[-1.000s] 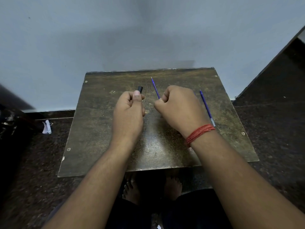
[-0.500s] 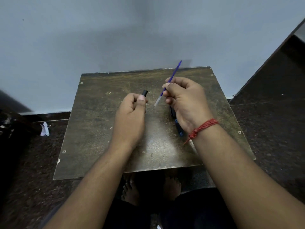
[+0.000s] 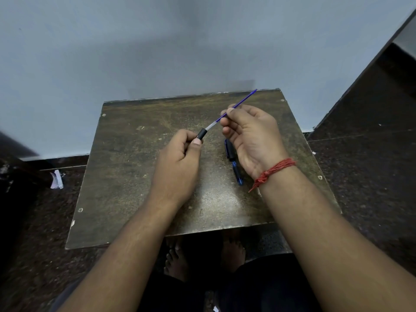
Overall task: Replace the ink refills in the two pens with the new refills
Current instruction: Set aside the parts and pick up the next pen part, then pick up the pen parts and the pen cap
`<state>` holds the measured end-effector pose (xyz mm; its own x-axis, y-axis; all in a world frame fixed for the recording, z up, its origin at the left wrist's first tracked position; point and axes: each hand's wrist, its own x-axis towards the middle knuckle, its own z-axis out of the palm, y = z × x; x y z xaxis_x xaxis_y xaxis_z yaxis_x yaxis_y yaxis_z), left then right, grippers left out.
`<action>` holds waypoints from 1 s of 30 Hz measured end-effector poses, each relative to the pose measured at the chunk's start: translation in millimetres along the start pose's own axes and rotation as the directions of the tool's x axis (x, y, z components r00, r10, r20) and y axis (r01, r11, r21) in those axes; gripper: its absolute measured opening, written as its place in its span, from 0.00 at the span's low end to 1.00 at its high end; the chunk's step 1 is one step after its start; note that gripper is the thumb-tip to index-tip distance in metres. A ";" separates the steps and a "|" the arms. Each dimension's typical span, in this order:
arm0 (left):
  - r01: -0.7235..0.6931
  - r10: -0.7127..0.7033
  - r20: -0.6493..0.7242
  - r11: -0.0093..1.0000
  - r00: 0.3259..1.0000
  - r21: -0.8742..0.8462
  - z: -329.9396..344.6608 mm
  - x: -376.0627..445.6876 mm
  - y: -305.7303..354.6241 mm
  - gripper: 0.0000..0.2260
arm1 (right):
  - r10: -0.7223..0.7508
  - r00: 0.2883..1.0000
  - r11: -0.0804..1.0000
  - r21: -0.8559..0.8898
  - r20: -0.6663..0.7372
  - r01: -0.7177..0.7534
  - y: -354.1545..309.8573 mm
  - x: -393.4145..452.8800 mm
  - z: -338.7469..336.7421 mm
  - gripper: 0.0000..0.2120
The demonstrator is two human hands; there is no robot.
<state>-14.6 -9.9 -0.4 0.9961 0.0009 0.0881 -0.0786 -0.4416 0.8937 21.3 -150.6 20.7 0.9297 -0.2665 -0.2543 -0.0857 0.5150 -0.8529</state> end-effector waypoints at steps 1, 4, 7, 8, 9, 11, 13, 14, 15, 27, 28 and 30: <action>-0.009 0.009 0.000 1.000 1.000 -0.004 0.1 0.3 -1.1 0.07 | 0.004 1.000 1.000 -0.022 0.014 -0.004 0.8 -0.3 0.4 0.07; -0.024 0.025 0.011 1.000 1.000 -0.018 1.0 1.8 -3.7 0.07 | -0.001 0.997 0.989 -0.148 0.072 0.012 3.3 -0.6 0.1 0.07; -0.028 0.029 0.037 0.999 0.999 -0.023 2.2 2.0 -5.4 0.07 | -0.033 0.984 0.923 -0.373 0.173 0.096 6.9 -1.2 -1.0 0.06; -0.025 0.026 0.046 0.999 0.999 -0.027 2.3 1.6 -5.7 0.07 | -0.033 0.978 0.894 -0.430 0.208 0.122 8.1 -2.1 -1.1 0.05; -0.022 0.023 0.053 0.999 0.998 -0.031 2.4 1.4 -6.1 0.07 | -0.030 0.971 0.872 -0.469 0.236 0.141 9.5 -2.8 -1.0 0.04; -0.022 0.024 0.058 0.999 0.998 -0.033 2.2 1.1 -6.6 0.07 | -0.043 0.964 0.843 -0.508 0.261 0.176 10.6 -4.1 -0.9 0.04; -0.030 0.031 0.055 0.999 0.998 -0.029 2.1 0.9 -5.4 0.07 | -0.093 0.965 0.830 -0.517 0.244 0.210 9.7 -3.8 -1.7 0.06; -0.031 0.032 0.057 0.999 0.998 -0.033 2.2 0.5 -4.5 0.07 | -0.119 0.966 0.830 -0.511 0.229 0.224 8.1 -3.7 -2.4 0.06; -0.028 0.030 0.061 0.999 0.998 -0.040 2.4 0.4 -3.9 0.07 | -0.139 0.966 0.833 -0.502 0.217 0.233 6.8 -3.7 -3.0 0.06; 0.001 0.005 0.067 0.996 0.998 -0.086 2.0 -0.1 -5.1 0.07 | -0.273 0.941 0.528 -0.786 0.202 0.322 -17.5 -0.1 -20.1 0.10; 0.007 0.000 0.065 0.995 0.998 -0.100 1.4 0.2 -6.0 0.07 | -0.288 0.932 0.388 -0.863 0.220 0.323 -25.1 -1.4 -23.9 0.10; 0.014 -0.008 0.056 0.993 0.998 -0.119 0.5 0.7 -7.2 0.07 | -0.202 0.941 0.068 -0.955 0.272 0.290 -37.9 -7.3 -28.3 0.12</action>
<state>-13.3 -7.2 -6.9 0.9973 -0.0463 0.0563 -0.0685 -0.3313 0.9410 7.6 -191.3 42.0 0.9894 -0.1336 0.0570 -0.0780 -0.8198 -0.5674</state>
